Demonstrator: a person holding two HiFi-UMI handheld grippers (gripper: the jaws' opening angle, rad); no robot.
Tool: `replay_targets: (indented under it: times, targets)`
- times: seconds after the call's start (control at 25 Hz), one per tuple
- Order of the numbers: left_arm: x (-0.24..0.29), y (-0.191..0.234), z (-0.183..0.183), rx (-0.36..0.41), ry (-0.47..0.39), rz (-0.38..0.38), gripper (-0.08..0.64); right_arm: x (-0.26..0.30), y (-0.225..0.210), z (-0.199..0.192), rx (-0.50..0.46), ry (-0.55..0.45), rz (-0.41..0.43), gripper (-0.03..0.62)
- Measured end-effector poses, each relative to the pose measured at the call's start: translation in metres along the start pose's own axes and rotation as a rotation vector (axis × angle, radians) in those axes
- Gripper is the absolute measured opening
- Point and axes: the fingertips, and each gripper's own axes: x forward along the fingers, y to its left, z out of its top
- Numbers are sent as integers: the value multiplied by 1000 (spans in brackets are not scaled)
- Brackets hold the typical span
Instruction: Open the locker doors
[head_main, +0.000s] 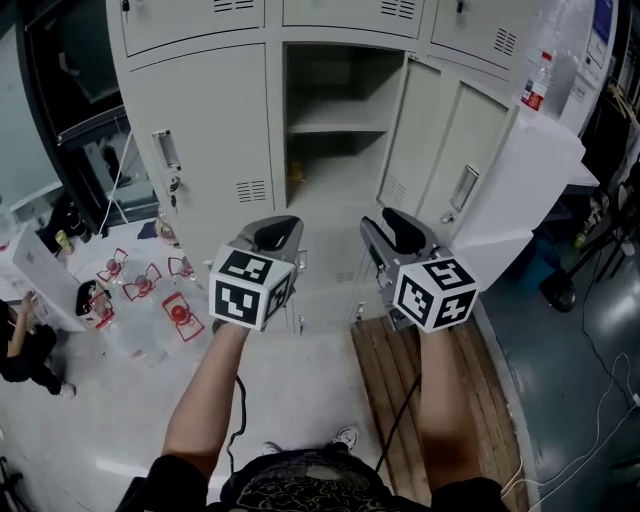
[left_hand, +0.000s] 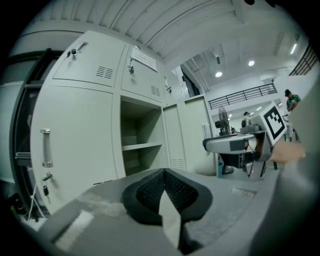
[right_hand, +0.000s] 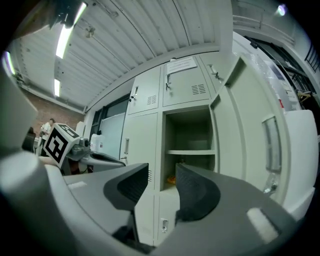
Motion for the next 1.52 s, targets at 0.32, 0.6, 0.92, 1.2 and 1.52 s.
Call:
replay_targets:
  times: [0.32,0.6,0.92,1.2,1.52]
  targets:
    - [-74,82,-24,-35,9,138,0,62,87,-1,-11,9,119,163]
    - [-141,144,-44,-52,15,239,0,107,166,-3,-17,13,209,179]
    - [-204,193,-58,-70,18,323,0,142,239,0,-23,10,279,197]
    - [-236,219,-68,-80,25,376,0,163,275,4,-25,4,321,215]
    - [-241,236,-79,-81,42,416,0,192,289,6,-32,6,364,222]
